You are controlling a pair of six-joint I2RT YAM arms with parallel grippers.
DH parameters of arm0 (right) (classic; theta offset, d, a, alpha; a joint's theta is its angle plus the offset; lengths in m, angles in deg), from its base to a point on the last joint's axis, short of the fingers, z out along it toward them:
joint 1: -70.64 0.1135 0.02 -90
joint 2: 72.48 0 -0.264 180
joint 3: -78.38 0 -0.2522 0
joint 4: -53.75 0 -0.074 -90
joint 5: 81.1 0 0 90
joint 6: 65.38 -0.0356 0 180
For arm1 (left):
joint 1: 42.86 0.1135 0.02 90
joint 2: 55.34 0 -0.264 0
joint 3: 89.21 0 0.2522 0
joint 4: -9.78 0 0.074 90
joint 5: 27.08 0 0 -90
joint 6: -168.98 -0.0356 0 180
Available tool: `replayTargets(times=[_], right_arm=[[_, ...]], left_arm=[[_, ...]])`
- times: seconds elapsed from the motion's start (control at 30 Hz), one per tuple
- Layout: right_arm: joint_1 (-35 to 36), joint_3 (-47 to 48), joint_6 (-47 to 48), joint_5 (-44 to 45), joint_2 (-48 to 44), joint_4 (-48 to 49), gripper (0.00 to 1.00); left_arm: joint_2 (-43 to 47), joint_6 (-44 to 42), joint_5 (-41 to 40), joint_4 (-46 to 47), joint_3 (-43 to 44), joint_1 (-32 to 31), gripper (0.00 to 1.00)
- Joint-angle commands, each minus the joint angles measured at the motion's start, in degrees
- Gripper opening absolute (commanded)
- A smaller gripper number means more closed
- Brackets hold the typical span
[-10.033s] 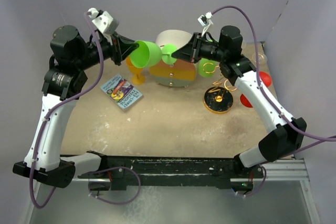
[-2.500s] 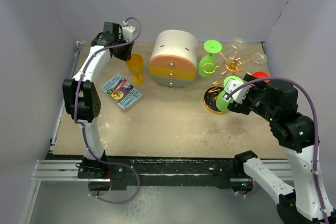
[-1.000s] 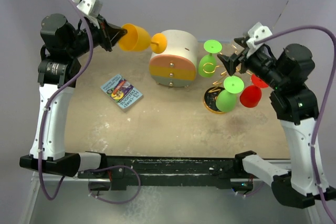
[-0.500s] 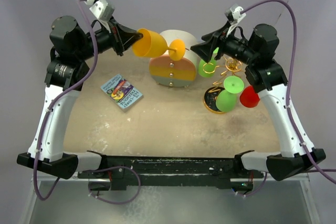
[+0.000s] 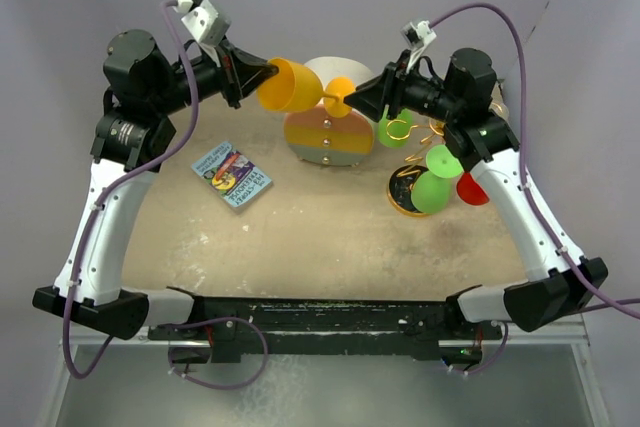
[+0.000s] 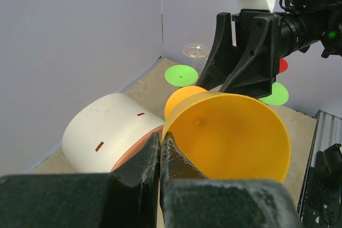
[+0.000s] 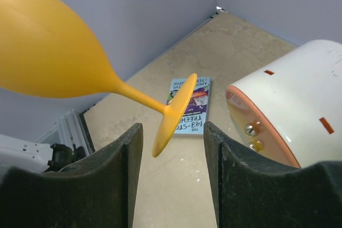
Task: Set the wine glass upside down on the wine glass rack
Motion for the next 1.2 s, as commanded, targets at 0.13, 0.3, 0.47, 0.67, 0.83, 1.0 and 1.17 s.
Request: replayTargets(times=[0.13,0.3,0.47,0.67,0.83,1.0,1.17], right_arm=[[1.5,-0.1,-3.9,-0.3,0.2,3.8,0.41],[1.5,-1.5,-7.8,-2.4,0.5,6.3,0.25],[1.5,-1.3,-8.9,-0.6,0.7,6.2,0.11],[1.3,-0.3,-7.6,1.7,-0.3,4.1,0.0],[0.0,0.8,-4.4,3.0,-1.6,2.3,0.0],[-1.6,0.9,-1.1,5.5,-3.2,0.5,0.0],[-3.2,1.0,3.2,8.1,-4.8,-1.5,0.0]], left_arm=[[0.4,-2.9,1.0,2.7,-0.3,-0.6,0.0],[0.2,-3.4,1.2,2.9,-0.3,-0.8,0.0],[0.5,-3.8,1.6,2.8,-0.8,-0.9,0.0],[1.5,-4.4,2.4,2.6,-2.1,-0.9,0.11],[3.0,-4.6,1.1,1.7,-3.7,-0.8,0.2],[5.1,-7.4,-0.7,-0.7,-5.6,-0.7,0.36],[8.0,-11.8,-3.8,-3.8,-7.7,-0.5,0.57]])
